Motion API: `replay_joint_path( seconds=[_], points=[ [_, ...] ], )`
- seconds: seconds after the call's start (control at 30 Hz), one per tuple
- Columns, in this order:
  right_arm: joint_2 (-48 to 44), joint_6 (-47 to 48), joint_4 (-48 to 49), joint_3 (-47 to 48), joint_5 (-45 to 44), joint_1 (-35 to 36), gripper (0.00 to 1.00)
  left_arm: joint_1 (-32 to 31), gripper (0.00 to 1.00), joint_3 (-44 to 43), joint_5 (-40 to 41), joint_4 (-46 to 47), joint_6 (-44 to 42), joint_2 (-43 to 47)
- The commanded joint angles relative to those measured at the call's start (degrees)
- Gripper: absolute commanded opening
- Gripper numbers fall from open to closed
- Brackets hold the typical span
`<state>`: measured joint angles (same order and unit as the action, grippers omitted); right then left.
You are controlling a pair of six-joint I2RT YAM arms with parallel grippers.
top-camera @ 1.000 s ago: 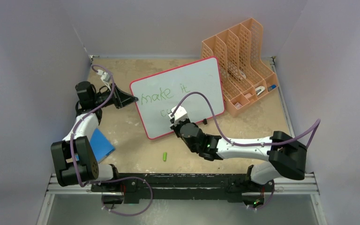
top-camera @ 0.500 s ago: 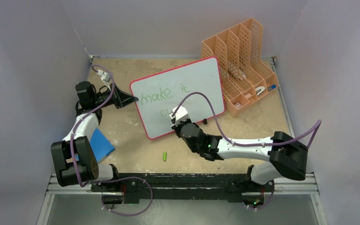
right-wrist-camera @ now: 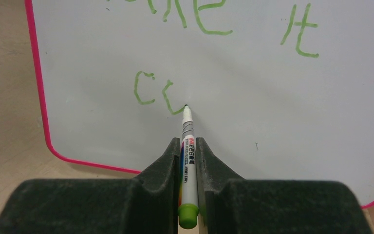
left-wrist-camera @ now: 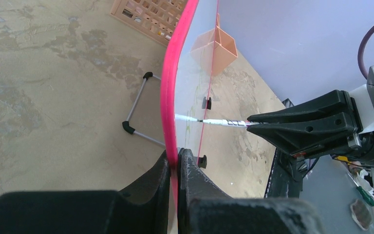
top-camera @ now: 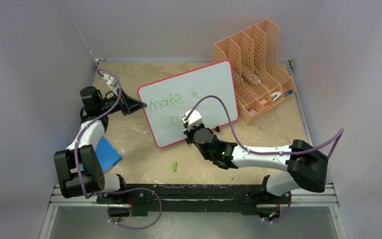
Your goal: Write a sentence on the whiteboard
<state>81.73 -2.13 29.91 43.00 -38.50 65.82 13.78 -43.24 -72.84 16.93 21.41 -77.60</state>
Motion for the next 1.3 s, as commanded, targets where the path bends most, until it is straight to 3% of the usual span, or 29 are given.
replay_joint_path(
  seconds=[0.0,1.27],
  points=[
    [-0.3,0.9,1.9,2.4,-2.6,-1.6,0.00,-1.1,0.00,-0.6,-0.5,0.0,-2.2,1.2],
    [1.7,3.4,4.0,5.0,2.6,-1.3,0.00,-1.1,0.00,-0.6,-0.5,0.1,-2.2,1.2]
  ],
)
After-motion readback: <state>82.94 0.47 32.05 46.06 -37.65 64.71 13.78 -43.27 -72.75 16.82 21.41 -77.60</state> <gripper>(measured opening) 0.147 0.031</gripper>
